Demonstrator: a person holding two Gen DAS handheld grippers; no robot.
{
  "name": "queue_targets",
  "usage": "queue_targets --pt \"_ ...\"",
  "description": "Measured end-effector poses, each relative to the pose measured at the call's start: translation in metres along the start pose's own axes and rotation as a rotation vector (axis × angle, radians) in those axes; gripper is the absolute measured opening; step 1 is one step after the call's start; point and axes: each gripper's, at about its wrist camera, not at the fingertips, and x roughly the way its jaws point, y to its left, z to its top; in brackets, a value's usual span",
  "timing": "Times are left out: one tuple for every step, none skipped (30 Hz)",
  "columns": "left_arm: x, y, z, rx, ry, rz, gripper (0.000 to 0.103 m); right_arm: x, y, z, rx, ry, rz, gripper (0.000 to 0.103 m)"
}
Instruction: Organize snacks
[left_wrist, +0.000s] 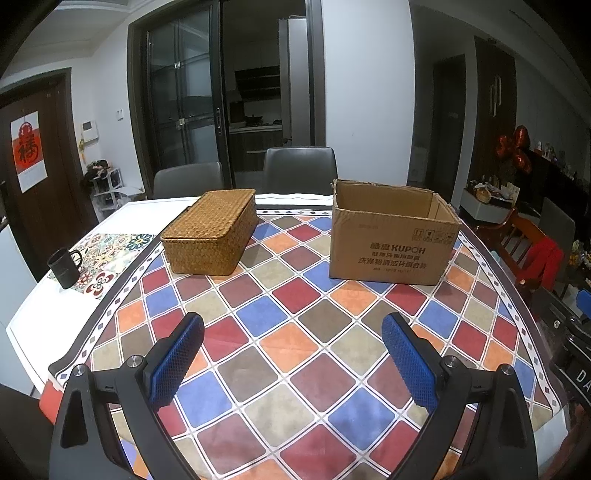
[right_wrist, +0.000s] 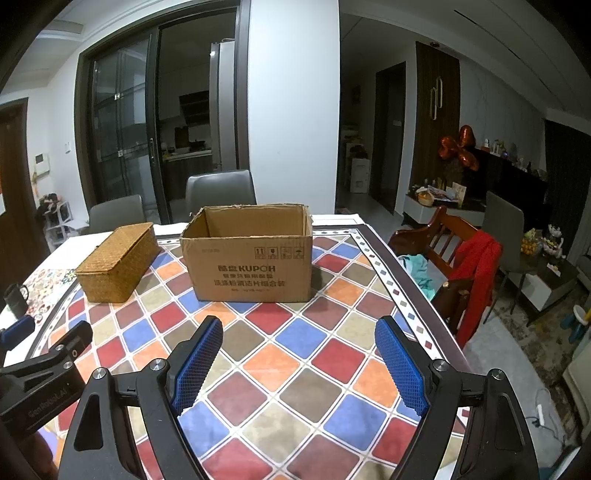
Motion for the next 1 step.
queue_targets --pt "0.0003 0.0007 -0.0004 0.002 0.002 -0.005 0.099 0.0002 0.0 0.0 -0.002 0.001 0.0 0.085"
